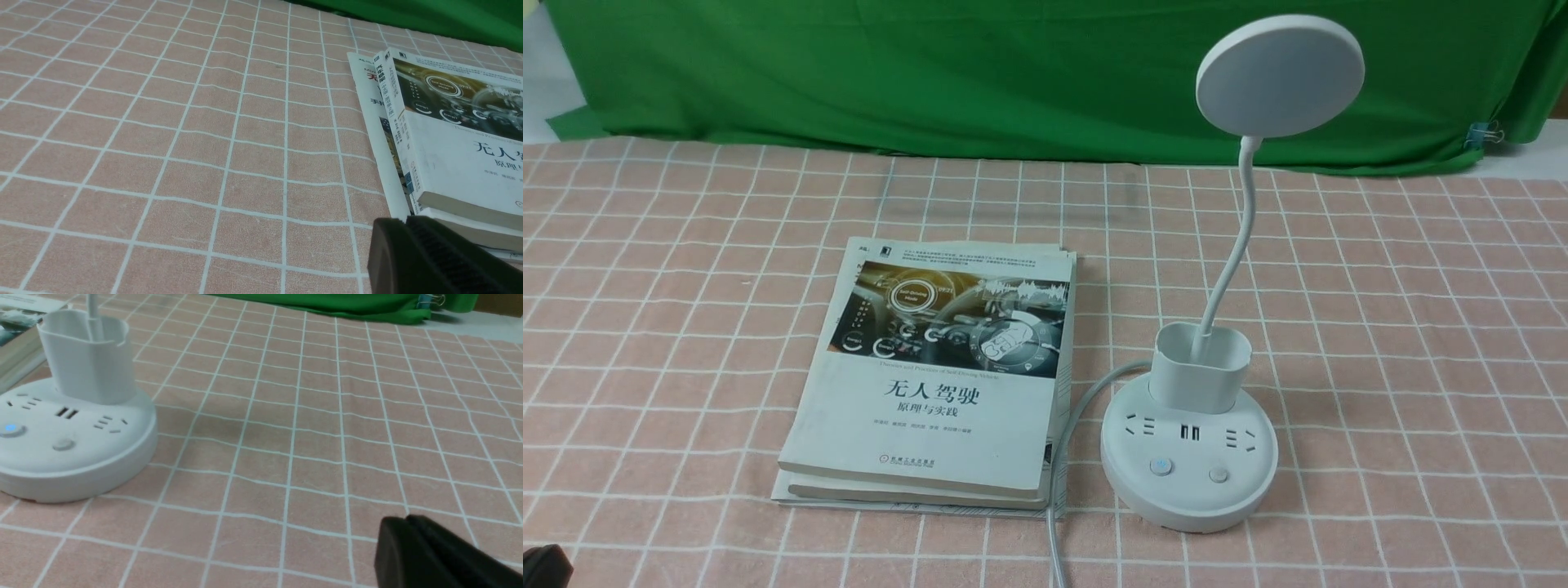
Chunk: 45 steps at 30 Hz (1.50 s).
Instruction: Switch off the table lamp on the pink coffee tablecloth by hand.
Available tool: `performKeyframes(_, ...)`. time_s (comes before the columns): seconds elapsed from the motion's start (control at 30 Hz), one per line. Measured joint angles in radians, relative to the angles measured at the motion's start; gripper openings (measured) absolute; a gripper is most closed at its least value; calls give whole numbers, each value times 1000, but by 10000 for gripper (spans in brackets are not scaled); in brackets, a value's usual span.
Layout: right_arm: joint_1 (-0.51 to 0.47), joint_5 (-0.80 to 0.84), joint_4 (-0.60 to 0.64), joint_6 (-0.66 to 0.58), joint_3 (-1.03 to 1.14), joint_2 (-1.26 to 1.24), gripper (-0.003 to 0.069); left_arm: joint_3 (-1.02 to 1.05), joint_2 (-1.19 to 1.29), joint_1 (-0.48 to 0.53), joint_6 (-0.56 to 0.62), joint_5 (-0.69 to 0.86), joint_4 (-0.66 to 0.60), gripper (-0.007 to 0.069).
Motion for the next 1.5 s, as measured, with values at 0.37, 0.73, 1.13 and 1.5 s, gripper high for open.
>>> performKeyframes(0.37, 0, 0, 0, 14, 0, 0, 50, 0, 0, 0, 0, 0, 0, 6)
performKeyframes(0.73, 0, 0, 0, 15, 0, 0, 83, 0, 0, 0, 0, 0, 0, 6)
performKeyframes(1.13, 0, 0, 0, 15, 0, 0, 114, 0, 0, 0, 0, 0, 0, 6)
performKeyframes(1.5, 0, 0, 0, 15, 0, 0, 143, 0, 0, 0, 0, 0, 0, 6)
